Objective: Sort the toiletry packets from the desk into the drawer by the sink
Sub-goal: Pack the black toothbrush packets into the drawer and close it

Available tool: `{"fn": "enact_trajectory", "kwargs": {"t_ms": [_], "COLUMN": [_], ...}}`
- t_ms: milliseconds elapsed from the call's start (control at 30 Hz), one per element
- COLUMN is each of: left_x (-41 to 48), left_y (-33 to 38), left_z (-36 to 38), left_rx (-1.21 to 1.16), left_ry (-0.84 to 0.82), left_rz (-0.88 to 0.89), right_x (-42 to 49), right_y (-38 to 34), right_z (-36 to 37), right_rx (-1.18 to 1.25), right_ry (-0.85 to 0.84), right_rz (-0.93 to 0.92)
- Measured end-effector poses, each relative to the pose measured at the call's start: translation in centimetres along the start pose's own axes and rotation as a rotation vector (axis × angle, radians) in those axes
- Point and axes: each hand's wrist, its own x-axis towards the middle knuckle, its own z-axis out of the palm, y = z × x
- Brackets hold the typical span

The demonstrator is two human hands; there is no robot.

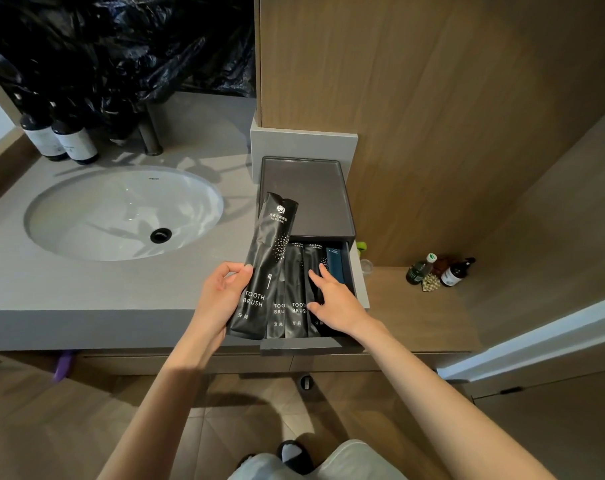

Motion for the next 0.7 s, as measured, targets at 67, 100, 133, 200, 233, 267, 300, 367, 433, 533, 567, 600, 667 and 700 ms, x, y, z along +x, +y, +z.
{"fn": "enact_trajectory", "kwargs": {"t_ms": [67,100,133,200,233,267,300,367,433,533,567,600,667,700], "left_x": [-0.2,-0.3,-0.5,-0.7,-0.8,-0.9,-1.0,-1.3,-1.6,-1.6,-1.6,-1.5,-1.0,-0.7], "left_y": [0.0,0.0,-0.1,-0.3,-0.4,-0.5,-0.6,-0.6,-0.7,-1.0,-1.2,-1.4,-1.7,-1.9], "left_z": [0.3,0.5,0.6,0.8,0.8,0.8,0.8,1.1,1.7,2.9,3.5,4.1,5.5,6.2], "left_rx": [0.0,0.006,0.016,0.037,0.049,0.068,0.093,0.142,0.157,0.218,0.23,0.234,0.225,0.23], "left_ry": [-0.001,-0.005,-0.011,-0.037,-0.052,-0.067,-0.084,-0.127,-0.157,-0.165,-0.163,-0.156,-0.129,-0.111], "left_rz": [-0.018,-0.031,-0.046,-0.078,-0.095,-0.112,-0.132,-0.17,-0.209,-0.26,-0.268,-0.274,-0.275,-0.268], "right_x": [-0.2,-0.4,-0.6,-1.3,-1.7,-2.2,-2.6,-3.2,-3.5,-3.6,-3.5,-3.4,-3.2,-3.0], "right_y": [0.0,-0.1,-0.2,-0.1,0.0,0.2,0.5,1.2,2.1,3.0,3.3,3.4,3.5,3.6], "right_z": [-0.3,-0.6,-0.9,-1.5,-1.9,-2.2,-2.5,-3.0,-3.3,-3.4,-3.4,-3.4,-3.4,-3.5], "right_rx": [-0.026,-0.036,-0.043,-0.044,-0.031,-0.013,0.004,0.047,0.106,0.202,0.225,0.242,0.275,0.294], "right_ry": [-0.011,-0.017,-0.021,-0.004,0.028,0.08,0.157,0.337,0.461,0.435,0.402,0.377,0.355,0.353], "right_rz": [-0.018,-0.03,-0.042,-0.074,-0.095,-0.115,-0.129,-0.126,-0.065,0.055,0.076,0.088,0.107,0.117]}}
